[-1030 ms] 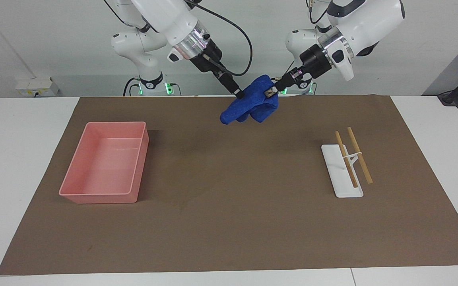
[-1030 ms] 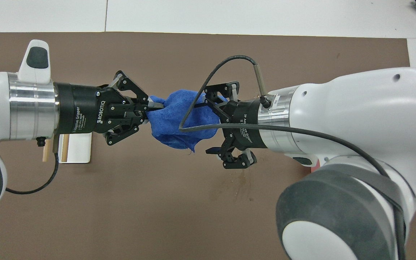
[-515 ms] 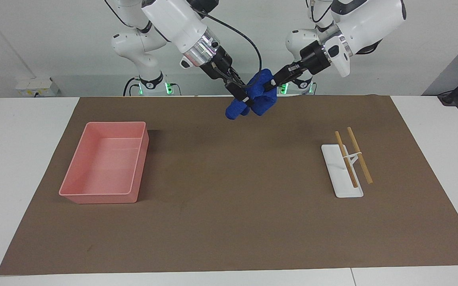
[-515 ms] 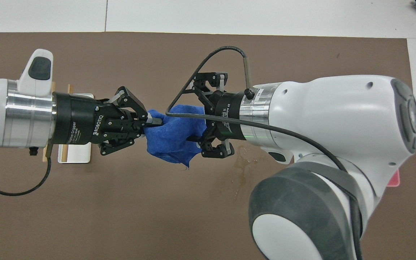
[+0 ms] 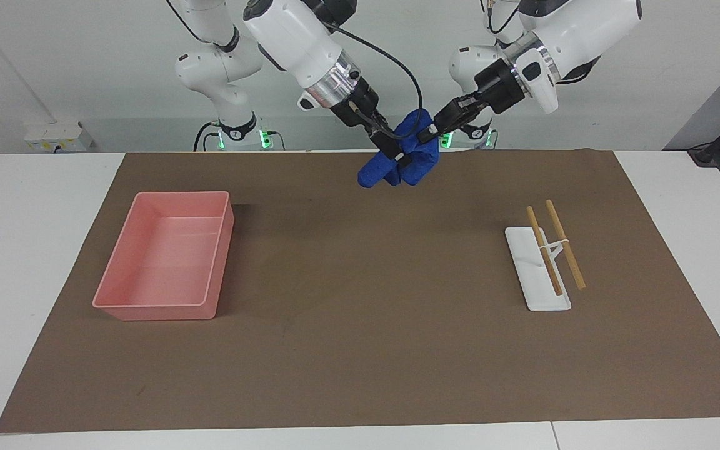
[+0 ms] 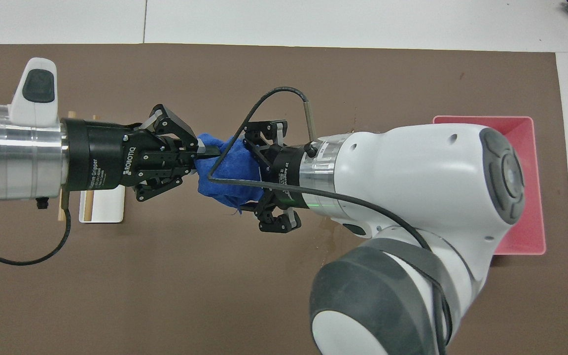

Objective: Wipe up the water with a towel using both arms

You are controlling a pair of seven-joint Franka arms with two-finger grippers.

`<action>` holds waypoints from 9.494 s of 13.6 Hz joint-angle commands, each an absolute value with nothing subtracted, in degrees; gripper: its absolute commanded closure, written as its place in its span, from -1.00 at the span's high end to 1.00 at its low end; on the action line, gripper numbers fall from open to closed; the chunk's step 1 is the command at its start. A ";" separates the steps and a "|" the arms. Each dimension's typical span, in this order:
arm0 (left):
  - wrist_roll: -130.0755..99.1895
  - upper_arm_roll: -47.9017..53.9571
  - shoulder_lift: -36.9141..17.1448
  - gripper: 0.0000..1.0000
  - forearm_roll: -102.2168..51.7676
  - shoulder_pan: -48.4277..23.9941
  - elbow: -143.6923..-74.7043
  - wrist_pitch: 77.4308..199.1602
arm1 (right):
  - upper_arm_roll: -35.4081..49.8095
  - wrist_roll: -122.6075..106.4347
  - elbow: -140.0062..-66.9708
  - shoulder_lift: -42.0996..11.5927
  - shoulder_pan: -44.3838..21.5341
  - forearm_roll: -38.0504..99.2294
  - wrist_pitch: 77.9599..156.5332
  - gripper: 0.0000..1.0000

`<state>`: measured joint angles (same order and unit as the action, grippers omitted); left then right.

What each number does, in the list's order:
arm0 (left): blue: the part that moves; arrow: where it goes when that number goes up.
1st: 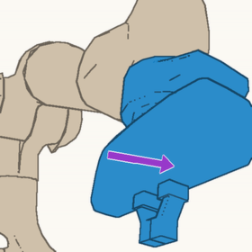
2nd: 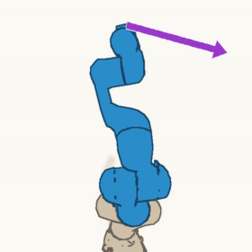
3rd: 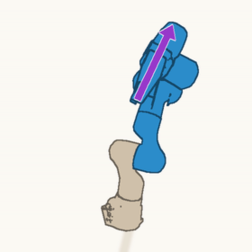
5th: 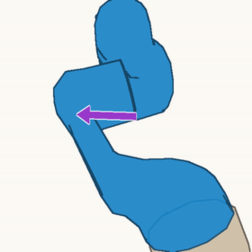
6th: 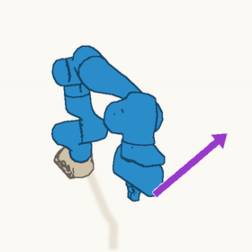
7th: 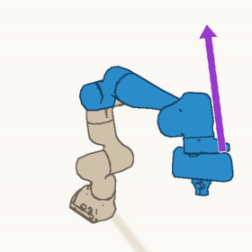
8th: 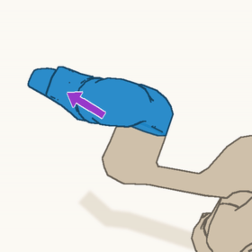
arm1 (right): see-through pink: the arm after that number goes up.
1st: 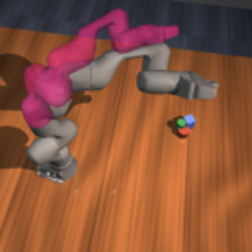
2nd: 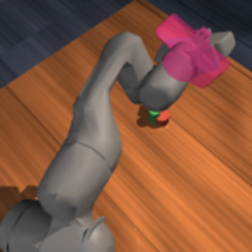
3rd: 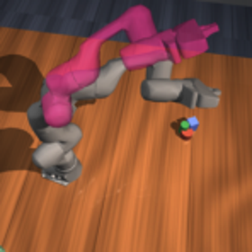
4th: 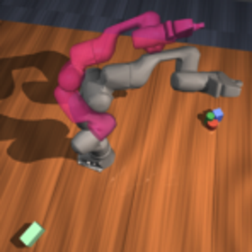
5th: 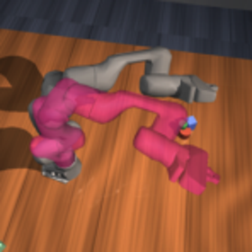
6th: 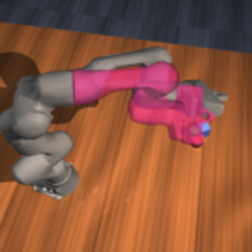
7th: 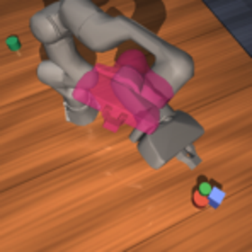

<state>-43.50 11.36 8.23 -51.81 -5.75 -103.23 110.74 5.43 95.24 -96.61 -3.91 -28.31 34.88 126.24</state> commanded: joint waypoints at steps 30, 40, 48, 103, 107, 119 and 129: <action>-14.97 10.46 8.79 1.00 -8.10 2.54 -105.74 104.51 | 5.45 78.66 -137.09 15.83 -31.01 2.48 120.39 -1.00; 0.60 2.11 -1.49 1.00 1.67 -2.90 -91.87 90.03 | 5.45 85.08 -142.47 4.76 -35.95 -4.22 135.33 -1.00; 0.70 3.51 0.35 1.00 -1.14 -0.97 -91.31 88.33 | 5.36 83.06 -142.38 0.79 -31.74 -4.31 145.89 -1.00; 0.26 4.66 1.23 1.00 0.09 0.26 -92.81 88.77 | 5.45 9.92 -113.40 -0.36 7.04 1.85 116.57 0.99; 0.26 4.66 1.23 1.00 0.09 0.26 -92.81 88.77 | 5.54 13.36 -105.23 2.28 4.83 1.58 106.64 0.99; 0.26 4.66 1.32 1.00 0.09 0.26 -92.81 88.77 | 5.01 8.35 -88.95 2.38 5.71 -1.23 86.22 1.00; 0.26 4.66 1.23 1.00 0.09 0.26 -92.81 88.77 | 5.10 8.88 -87.36 0.79 5.19 -0.70 83.14 1.00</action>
<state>0.11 4.36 -0.05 -0.94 -0.25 -91.49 89.09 4.76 9.70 -86.78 0.30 4.99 -0.36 83.48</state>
